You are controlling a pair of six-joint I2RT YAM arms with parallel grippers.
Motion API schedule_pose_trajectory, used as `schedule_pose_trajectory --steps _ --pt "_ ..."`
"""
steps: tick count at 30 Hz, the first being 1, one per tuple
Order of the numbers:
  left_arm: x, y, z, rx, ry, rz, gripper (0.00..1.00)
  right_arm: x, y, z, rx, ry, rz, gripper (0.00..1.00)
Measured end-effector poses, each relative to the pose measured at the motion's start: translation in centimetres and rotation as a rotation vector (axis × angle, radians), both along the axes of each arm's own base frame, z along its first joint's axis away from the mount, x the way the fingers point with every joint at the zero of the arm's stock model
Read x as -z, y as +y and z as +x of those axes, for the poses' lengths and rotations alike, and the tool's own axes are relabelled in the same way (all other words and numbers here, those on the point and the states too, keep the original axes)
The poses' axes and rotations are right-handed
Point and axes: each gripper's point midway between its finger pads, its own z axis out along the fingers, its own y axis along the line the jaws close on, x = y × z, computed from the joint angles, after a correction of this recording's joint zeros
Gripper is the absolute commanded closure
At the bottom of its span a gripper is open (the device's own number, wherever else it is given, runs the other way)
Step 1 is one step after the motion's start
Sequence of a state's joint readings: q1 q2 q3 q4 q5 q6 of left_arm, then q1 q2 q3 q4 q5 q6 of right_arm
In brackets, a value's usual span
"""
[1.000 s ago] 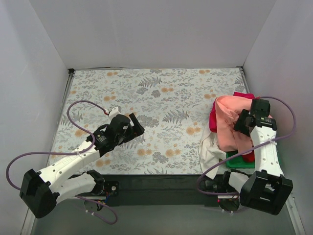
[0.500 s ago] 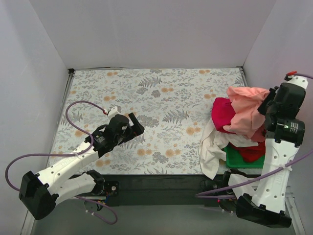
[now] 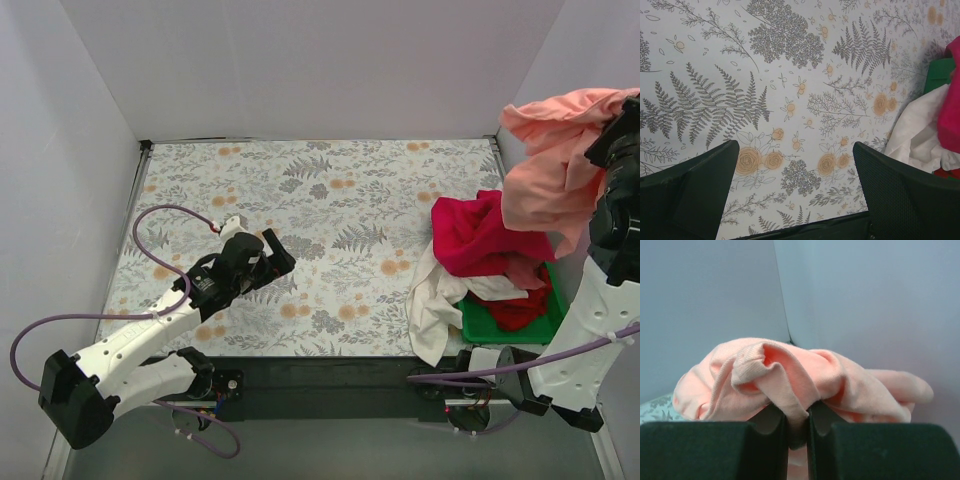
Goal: Fold and stack the t-shirts
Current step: Grab the tshirt from the pile, then move the tshirt to the center of the board
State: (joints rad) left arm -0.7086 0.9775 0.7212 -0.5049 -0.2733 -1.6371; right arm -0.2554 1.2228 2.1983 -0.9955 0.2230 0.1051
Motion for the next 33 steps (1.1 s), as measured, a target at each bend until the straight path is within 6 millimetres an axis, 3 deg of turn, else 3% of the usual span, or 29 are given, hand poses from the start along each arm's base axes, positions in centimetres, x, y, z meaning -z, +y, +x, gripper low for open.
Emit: schedule_pose_trajectory --steps 3,6,9,14,17,22,25,27,29,31,33 --pt "-0.2 0.0 0.1 -0.001 -0.003 -0.002 0.02 -2.7 0.4 0.4 -0.030 -0.072 -0.033 0.92" --pt "-0.5 0.0 0.2 -0.003 -0.007 -0.004 0.02 -3.8 1.8 0.8 -0.116 -0.125 -0.060 0.94" --pt "-0.7 -0.1 0.2 -0.004 -0.011 -0.006 0.02 -3.0 4.6 1.7 -0.287 -0.145 -0.057 0.96" --pt "-1.1 -0.2 0.4 -0.006 -0.011 -0.008 0.02 -0.7 11.4 3.9 -0.690 -0.161 0.023 0.97" --pt "-1.2 -0.1 0.3 -0.020 -0.006 -0.011 0.02 2.4 15.8 6.0 -0.905 -0.109 0.087 0.97" --pt "-2.0 1.2 -0.4 -0.066 -0.008 -0.024 0.02 8.9 27.4 9.7 -1.242 0.074 0.133 0.91" --pt "-2.8 2.6 -1.1 -0.129 -0.017 -0.039 0.02 13.3 34.4 9.9 -1.405 0.184 0.089 0.84" --pt "-2.9 3.5 -1.5 -0.168 -0.009 -0.040 0.02 16.3 37.5 9.6 -1.474 0.249 0.048 0.79" --pt "-2.8 4.2 -1.8 -0.199 0.003 -0.036 0.02 19.8 38.2 9.5 -1.468 0.318 0.012 0.50" --pt "-2.6 4.7 -2.1 -0.225 0.017 -0.030 0.02 24.2 36.8 10.1 -1.378 0.410 -0.028 0.32" --pt "-2.3 5.2 -2.4 -0.250 0.032 -0.021 0.02 29.3 34.3 10.9 -1.251 0.523 -0.059 0.21"
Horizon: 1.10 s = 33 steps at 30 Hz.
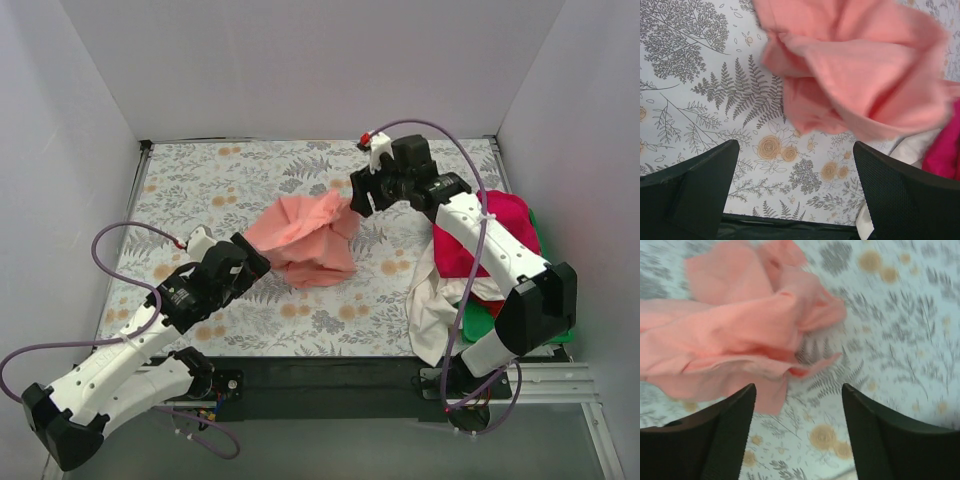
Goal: Fold and stack the t-shirts
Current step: Move the tshirt to the center of the board, then flatten the tshirt out
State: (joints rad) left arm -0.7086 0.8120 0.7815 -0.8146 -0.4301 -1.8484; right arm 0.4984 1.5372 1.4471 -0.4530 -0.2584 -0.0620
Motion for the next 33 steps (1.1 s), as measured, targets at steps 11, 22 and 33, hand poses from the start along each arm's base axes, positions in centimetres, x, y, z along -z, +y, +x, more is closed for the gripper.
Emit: schedule_pose_trajectory --steps 11,22,33 --pt "2.6 0.0 1.0 -0.062 0.064 0.044 0.02 10.3 -8.6 -4.1 0.351 0.136 -0.157 0.02" --pt "8.5 0.9 6.5 -0.082 0.123 0.002 0.22 10.5 -6.3 -4.8 0.332 0.126 0.057 0.03" --pt "10.9 -1.7 9.3 0.086 0.111 -0.083 0.88 13.6 -5.8 -4.0 0.345 0.171 0.039 0.09"
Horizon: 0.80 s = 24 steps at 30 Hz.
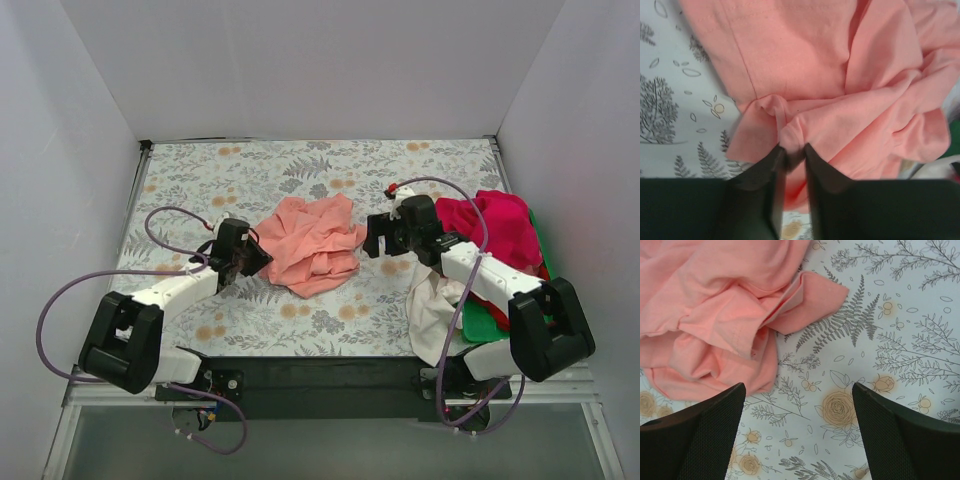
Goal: Fold and stack the t-shirts
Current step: Flatten the tshirt out
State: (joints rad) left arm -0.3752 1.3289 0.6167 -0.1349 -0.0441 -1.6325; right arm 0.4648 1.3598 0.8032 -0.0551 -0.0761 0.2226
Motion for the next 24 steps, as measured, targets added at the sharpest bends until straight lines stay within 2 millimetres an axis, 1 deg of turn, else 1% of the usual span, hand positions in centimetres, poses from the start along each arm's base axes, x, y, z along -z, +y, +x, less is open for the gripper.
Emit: schedule_pose_trajectory --steps 1,5,6,8,11,13,17,19,22,23,24 --pt "0.0 -0.2 0.2 0.007 -0.008 -0.003 1.00 0.6 -0.1 0.1 0.008 0.013 -0.010 0.10" --pt "0.7 0.0 0.3 0.026 0.006 0.030 1.00 2.9 -0.5 0.8 0.035 0.061 -0.062 0.16" --pt "0.7 0.0 0.3 0.027 0.007 0.034 1.00 3.3 -0.5 1.2 0.040 0.067 -0.074 0.18" --pt "0.5 0.1 0.4 0.027 0.001 0.038 1.00 3.8 -0.3 2.1 0.039 0.077 -0.095 0.21" --pt "-0.3 0.3 0.5 0.025 -0.026 0.039 1.00 4.3 0.6 3.9 0.032 0.082 -0.107 0.23" --pt "-1.4 0.4 0.6 0.021 -0.060 0.036 1.00 4.5 1.4 5.3 0.019 0.083 -0.107 0.26" --pt "-3.0 0.5 0.7 0.013 -0.107 0.029 1.00 5.4 3.1 7.5 -0.003 0.092 -0.118 0.27" --pt "-3.3 0.7 0.7 0.009 -0.114 0.031 1.00 6.2 3.8 7.9 -0.011 0.103 -0.136 0.27" --pt "-3.2 0.9 0.6 0.005 -0.110 0.038 1.00 7.9 4.3 7.4 -0.021 0.132 -0.187 0.30" --pt "-3.2 0.9 0.5 0.003 -0.108 0.041 1.00 7.9 4.5 7.5 -0.019 0.123 -0.203 0.30" --pt "-3.1 1.0 0.4 0.002 -0.104 0.044 1.00 7.9 4.6 7.5 -0.017 0.119 -0.212 0.36"
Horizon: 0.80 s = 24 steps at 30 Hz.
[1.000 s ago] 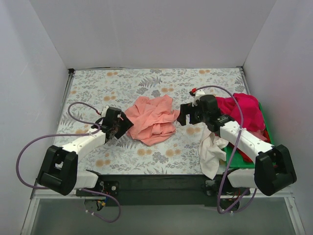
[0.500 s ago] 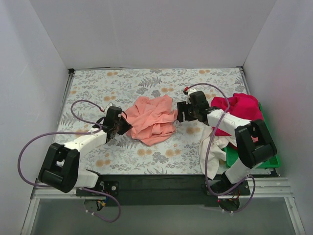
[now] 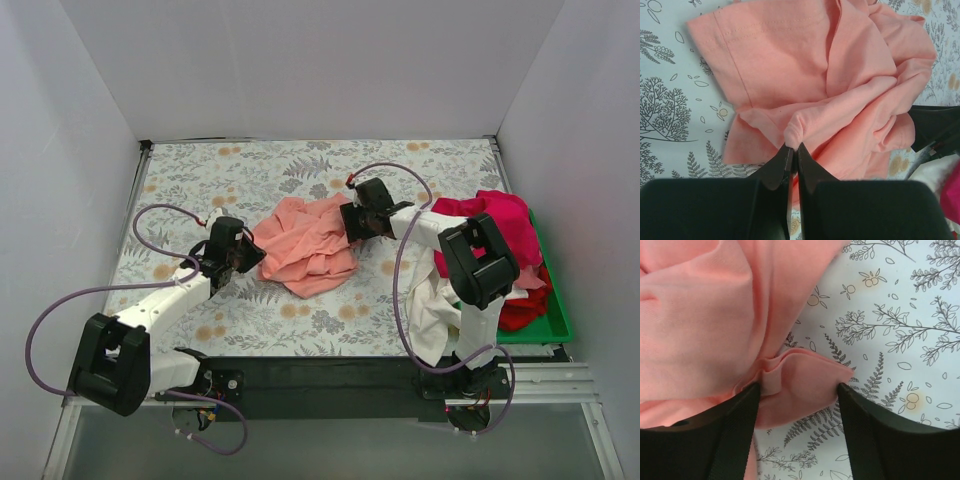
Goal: Fold and stack the t-shirts
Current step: Flatten the tshirt out
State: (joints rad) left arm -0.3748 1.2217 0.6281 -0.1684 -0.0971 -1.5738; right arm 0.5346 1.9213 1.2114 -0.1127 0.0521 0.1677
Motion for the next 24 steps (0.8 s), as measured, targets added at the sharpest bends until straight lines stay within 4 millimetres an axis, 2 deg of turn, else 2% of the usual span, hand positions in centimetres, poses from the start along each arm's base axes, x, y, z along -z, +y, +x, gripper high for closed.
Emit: schedule_pose_trajectory --steps 2,3,5,6,9,11,13,14,16,17,19,20,24 --pt "0.1 0.1 -0.1 -0.003 0.006 0.004 1.00 0.2 0.1 -0.1 0.006 -0.005 -0.020 0.46" --pt "0.1 0.1 -0.2 -0.003 0.005 0.005 1.00 0.2 0.2 -0.2 0.008 -0.004 -0.021 0.63" --pt "-0.1 0.2 -0.2 -0.003 0.001 0.003 1.00 0.2 0.6 -0.4 0.003 0.002 -0.013 0.84" --pt "-0.3 0.2 -0.2 -0.004 -0.003 0.002 1.00 0.2 0.8 -0.5 0.001 0.003 -0.007 0.98" --pt "-0.9 0.2 -0.3 -0.005 -0.017 -0.003 1.00 -0.1 0.7 -0.7 0.016 -0.002 -0.005 0.99" --pt "-1.5 0.3 -0.5 -0.006 -0.027 -0.006 1.00 -0.4 -0.4 -1.5 0.034 -0.003 -0.027 0.99" --pt "-2.7 0.5 -0.5 -0.014 -0.048 -0.006 1.00 -1.5 -1.9 -2.8 0.050 -0.006 -0.059 0.99" --pt "-3.7 0.6 -0.4 -0.020 -0.063 -0.007 1.00 -2.8 -2.6 -3.3 0.057 -0.025 -0.064 0.99" --pt "-6.8 0.8 0.2 -0.031 -0.128 -0.016 1.00 -7.3 -3.5 -3.9 0.067 -0.107 -0.039 0.99" --pt "-9.0 0.8 0.4 -0.036 -0.175 -0.029 1.00 -9.7 -3.6 -3.9 0.068 -0.158 -0.010 0.99" --pt "-14.4 1.0 0.7 -0.046 -0.300 -0.067 1.00 -16.9 -4.1 -4.2 0.073 -0.321 0.080 0.99" --pt "-17.3 1.2 0.5 -0.052 -0.369 -0.089 1.00 -21.3 -4.4 -4.8 0.071 -0.419 0.138 0.99" --pt "-29.3 2.5 -2.0 -0.062 -0.645 -0.178 1.00 -34.4 -6.1 -8.2 0.042 -0.702 0.312 0.99"
